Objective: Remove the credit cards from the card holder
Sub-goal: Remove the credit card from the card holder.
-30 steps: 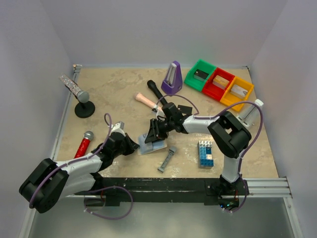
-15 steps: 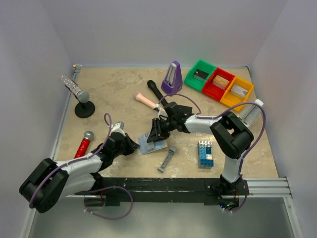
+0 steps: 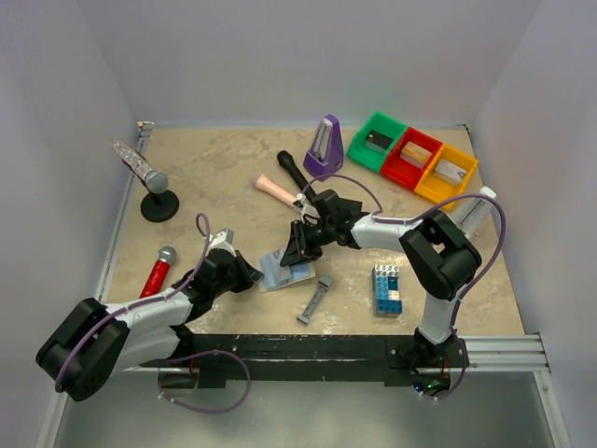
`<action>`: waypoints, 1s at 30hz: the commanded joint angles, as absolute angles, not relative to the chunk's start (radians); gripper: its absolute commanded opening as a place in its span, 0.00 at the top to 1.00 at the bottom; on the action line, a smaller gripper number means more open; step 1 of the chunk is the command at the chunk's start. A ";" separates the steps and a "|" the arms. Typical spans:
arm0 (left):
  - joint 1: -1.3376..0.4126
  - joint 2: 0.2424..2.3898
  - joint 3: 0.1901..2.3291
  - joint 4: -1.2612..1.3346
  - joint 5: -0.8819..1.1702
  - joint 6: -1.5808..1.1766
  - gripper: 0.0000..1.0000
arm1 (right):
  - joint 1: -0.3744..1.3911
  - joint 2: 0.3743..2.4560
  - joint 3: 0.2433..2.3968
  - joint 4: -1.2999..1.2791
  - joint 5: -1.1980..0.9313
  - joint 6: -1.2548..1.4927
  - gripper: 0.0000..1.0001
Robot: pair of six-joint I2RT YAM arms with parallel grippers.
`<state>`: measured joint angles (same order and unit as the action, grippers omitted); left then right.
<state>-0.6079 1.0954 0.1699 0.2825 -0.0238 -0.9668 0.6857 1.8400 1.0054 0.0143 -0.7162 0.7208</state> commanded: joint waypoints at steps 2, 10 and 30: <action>-0.603 1.106 0.143 0.206 -0.072 -0.956 1.00 | 0.683 1.798 1.011 0.026 -0.724 0.707 0.76; -0.604 1.104 0.149 0.202 -0.071 -0.954 1.00 | 0.683 1.802 1.022 0.008 -0.727 0.700 0.82; -0.597 1.080 0.143 0.172 -0.086 -0.960 1.00 | 0.641 1.747 1.003 -0.071 -0.701 0.669 1.00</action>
<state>-0.6060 1.0786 0.1699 0.2607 -0.0353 -0.9684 0.6525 1.7985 1.0054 -0.0608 -0.6979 0.6903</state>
